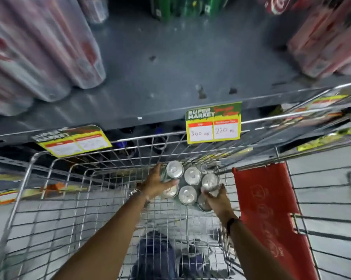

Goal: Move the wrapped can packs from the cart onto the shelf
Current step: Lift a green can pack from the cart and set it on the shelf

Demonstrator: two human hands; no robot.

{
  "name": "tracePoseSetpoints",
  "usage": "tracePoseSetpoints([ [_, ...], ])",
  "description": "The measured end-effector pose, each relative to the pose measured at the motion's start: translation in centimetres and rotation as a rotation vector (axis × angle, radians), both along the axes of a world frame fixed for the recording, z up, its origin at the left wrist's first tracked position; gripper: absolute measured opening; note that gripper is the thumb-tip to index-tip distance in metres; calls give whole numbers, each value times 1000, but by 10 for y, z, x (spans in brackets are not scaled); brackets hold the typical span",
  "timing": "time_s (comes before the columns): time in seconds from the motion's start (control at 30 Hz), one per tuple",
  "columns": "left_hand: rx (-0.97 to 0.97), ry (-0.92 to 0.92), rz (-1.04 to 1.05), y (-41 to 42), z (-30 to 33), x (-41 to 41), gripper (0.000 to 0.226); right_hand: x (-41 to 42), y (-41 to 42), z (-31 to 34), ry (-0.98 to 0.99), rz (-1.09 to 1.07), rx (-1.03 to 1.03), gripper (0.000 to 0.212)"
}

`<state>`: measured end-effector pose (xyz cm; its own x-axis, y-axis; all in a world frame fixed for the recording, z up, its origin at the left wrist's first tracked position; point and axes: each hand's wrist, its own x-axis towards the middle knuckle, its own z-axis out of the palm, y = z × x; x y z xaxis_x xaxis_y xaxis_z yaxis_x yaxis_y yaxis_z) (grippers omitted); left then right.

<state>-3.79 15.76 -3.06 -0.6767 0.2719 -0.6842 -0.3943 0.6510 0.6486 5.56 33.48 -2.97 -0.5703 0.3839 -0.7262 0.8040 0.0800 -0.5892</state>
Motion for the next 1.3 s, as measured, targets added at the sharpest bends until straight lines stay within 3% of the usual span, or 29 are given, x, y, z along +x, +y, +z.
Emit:
tracePoseSetpoints([
  [0.1, 171, -166, 156, 13, -22, 3, 81, -1, 1, -13, -39, -73, -212, 72],
  [0.17, 184, -138, 260, 19, -29, 8, 69, -1, 0, -18, -12, -124, -268, 68],
  [0.37, 261, -140, 416, 17, -19, 21, 61, 1, -2, 3, 45, -111, -126, 58],
  [0.5, 347, -179, 513, 13, 33, 39, 61, 8, 7, 56, 159, -8, -17, 58],
  [0.8, 725, -103, 544, 20, 220, 63, 25, 5, 28, 237, 380, 327, 379, 50],
  [0.93, 698, -31, 508, 20, 284, 55, 19, -11, 38, 303, 453, 388, 434, 55],
  [1.07, 690, 30, 513, 23, 325, 20, 16, -51, 47, 352, 542, 412, 471, 46],
  [1.17, 700, 87, 557, 32, 346, -18, 14, -95, 52, 375, 611, 408, 365, 40],
  [1.3, 575, 158, 590, 42, 352, -77, 20, -162, 59, 377, 575, 438, 248, 42],
])
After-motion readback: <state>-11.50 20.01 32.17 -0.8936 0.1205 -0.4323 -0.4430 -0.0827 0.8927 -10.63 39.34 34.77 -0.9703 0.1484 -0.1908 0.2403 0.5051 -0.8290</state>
